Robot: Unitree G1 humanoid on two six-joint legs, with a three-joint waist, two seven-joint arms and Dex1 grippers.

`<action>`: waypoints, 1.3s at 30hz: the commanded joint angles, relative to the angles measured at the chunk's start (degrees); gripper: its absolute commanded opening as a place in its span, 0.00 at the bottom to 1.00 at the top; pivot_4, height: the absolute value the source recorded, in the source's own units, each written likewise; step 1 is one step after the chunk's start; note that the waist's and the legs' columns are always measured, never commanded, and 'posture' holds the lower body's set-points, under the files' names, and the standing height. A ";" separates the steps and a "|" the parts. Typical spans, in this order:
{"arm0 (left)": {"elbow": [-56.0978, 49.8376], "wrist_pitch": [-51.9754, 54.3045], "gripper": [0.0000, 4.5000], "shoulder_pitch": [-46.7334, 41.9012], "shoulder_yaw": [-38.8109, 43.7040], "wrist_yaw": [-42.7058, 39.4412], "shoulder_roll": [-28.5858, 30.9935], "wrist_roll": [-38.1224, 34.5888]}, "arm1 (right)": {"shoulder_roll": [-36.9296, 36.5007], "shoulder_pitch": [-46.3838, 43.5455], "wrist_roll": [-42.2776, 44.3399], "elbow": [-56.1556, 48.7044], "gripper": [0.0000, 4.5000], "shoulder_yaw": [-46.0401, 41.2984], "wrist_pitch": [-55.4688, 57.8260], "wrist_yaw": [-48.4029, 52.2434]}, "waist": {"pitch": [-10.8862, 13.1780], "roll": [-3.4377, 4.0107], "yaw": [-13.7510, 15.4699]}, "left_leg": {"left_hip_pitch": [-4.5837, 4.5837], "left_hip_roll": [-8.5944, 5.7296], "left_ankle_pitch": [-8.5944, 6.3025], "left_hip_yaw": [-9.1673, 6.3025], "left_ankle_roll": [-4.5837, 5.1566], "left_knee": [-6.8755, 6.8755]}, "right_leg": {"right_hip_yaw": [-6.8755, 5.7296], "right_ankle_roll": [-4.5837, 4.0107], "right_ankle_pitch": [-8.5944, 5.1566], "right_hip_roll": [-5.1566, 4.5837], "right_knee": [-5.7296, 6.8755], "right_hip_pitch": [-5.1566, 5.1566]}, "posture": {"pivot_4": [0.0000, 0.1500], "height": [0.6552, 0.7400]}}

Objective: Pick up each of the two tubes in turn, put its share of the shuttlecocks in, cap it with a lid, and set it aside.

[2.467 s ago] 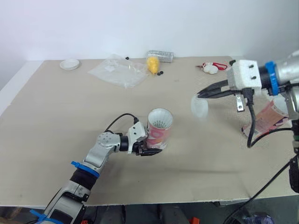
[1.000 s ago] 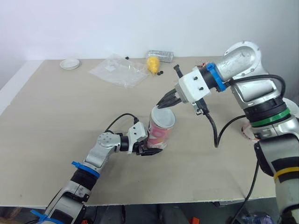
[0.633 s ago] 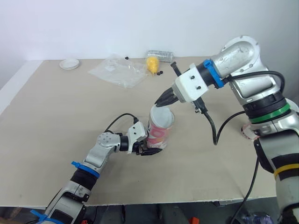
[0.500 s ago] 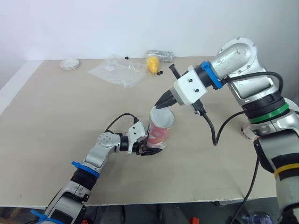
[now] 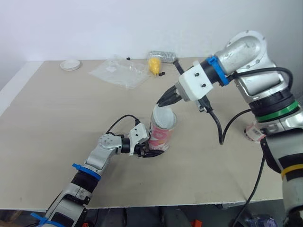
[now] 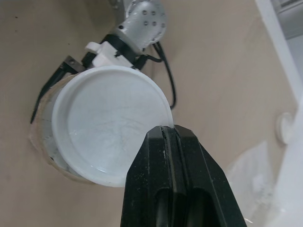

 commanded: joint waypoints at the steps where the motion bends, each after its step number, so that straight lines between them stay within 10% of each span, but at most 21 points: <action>1: 3.69 2.80 0.73 1.70 -0.28 1.06 1.52 2.12 | -1.03 -1.98 1.07 -0.53 0.01 -1.96 -0.08 2.32 | 0.00 0.00 -0.01 | 0.00 0.00 0.00 0.00 0.00 0.00 | 0.00 0.00 0.00 0.00 0.00 0.00 | 1.00 1.00; 39: 3.87 3.49 0.73 1.96 -0.01 1.64 1.44 1.97 | -0.13 0.51 -1.33 0.75 0.01 5.25 -6.47 2.32 | 0.00 -0.01 -0.01 | -0.03 0.01 0.00 0.02 0.00 -0.02 | 0.00 -0.03 -0.01 0.00 0.00 -0.06 | 1.00 1.00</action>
